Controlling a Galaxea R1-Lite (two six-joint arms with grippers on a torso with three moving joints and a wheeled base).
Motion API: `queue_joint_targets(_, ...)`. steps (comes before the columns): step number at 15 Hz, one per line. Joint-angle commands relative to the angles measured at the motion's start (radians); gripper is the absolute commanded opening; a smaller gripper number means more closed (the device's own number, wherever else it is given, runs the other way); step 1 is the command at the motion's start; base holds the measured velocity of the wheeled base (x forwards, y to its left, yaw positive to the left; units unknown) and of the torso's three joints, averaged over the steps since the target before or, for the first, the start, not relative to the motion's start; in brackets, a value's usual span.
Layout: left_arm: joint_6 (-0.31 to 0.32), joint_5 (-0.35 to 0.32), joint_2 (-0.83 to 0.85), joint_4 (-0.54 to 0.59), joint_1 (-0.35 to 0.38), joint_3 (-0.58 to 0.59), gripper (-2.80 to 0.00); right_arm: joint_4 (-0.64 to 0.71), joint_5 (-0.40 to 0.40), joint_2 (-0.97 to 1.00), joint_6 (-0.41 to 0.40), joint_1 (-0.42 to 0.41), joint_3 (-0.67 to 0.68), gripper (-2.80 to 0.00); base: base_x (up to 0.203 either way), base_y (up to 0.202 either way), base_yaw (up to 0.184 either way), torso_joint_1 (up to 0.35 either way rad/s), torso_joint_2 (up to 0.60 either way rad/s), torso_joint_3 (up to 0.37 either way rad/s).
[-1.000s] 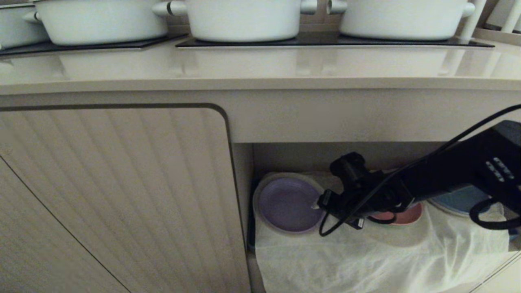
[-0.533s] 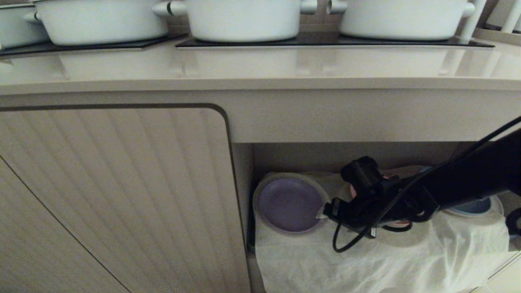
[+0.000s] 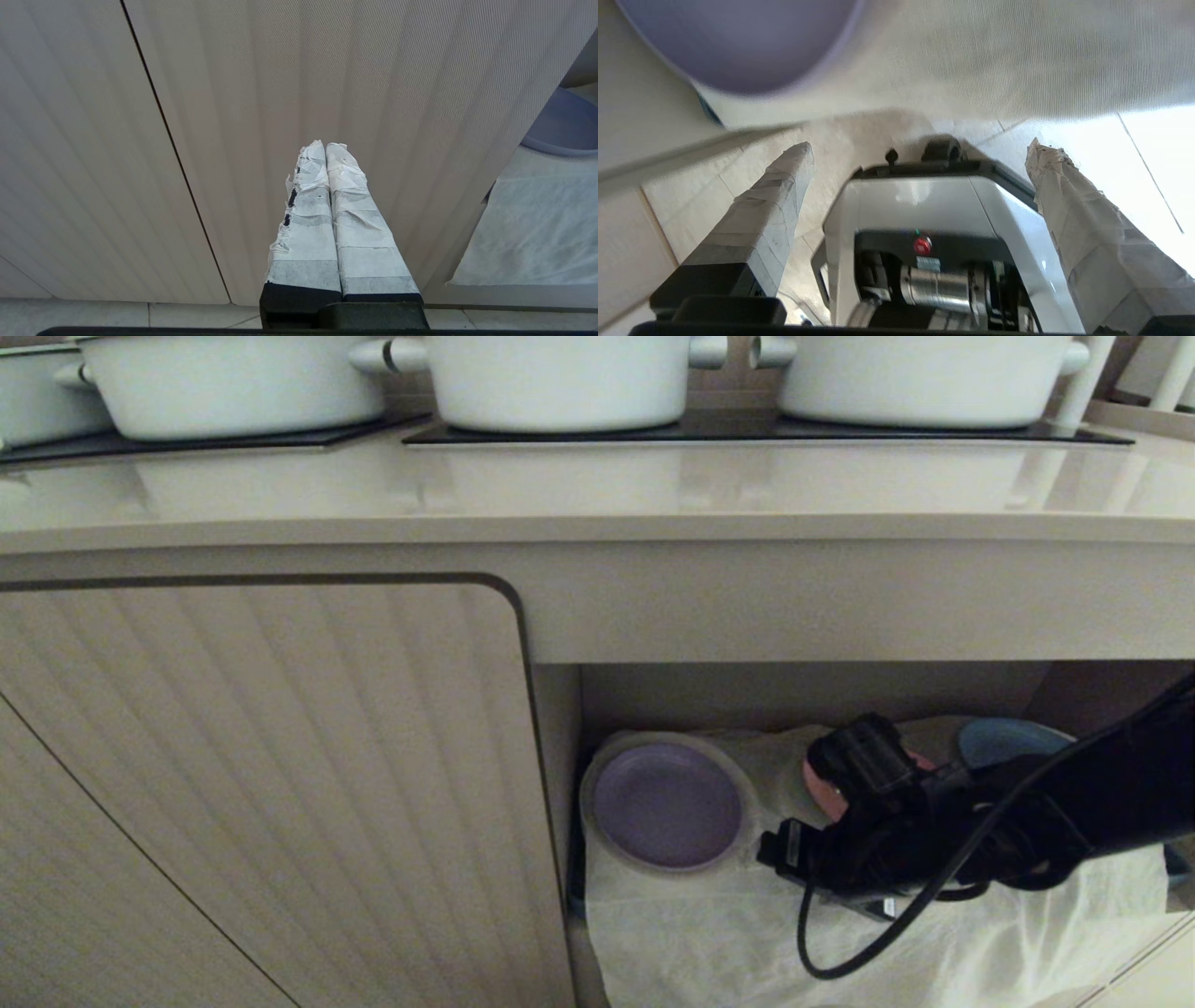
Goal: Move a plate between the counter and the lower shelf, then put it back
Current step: Put the plate in the cupboard, then pick up the plate in the cupboard
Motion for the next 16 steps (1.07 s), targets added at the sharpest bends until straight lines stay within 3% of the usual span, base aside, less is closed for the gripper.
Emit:
queue_joint_targets(1,-0.001,0.0,0.001,-0.001,0.0,0.0,-2.8,-0.001,-0.001,-0.053,0.004,0.02,0.057,0.0,0.0,0.0,0.0,0.0,0.0,0.0)
queue_joint_targets(2,-0.001,0.0,0.001,-0.001,0.0,0.0,-2.8,-0.005,-0.001,-0.07,0.004,0.028,0.078,-2.8,0.0,0.0,0.0,0.0,0.0,0.0)
queue_joint_targets(8,-0.001,0.0,0.001,-0.001,0.0,0.0,-2.8,-0.043,-0.004,-0.17,0.002,0.084,0.207,-2.8,0.0,0.0,0.0,0.0,0.0,0.0)
queue_joint_targets(10,-0.001,0.0,0.001,-0.001,0.0,0.0,-2.8,-0.043,-0.013,-0.226,-0.04,0.088,0.247,-2.8,0.0,0.0,0.0,0.0,0.0,0.0)
queue_joint_targets(13,-0.001,0.0,0.001,-0.001,0.0,0.0,-2.8,-0.042,-0.143,-0.307,-0.103,0.085,0.297,-2.8,0.0,0.0,0.0,0.0,0.0,0.0)
queue_joint_targets(16,-0.001,0.0,0.001,-0.001,0.0,0.0,-2.8,-0.042,-0.222,-0.409,-0.142,0.063,0.376,-2.8,0.0,0.0,0.0,0.0,0.0,0.0)
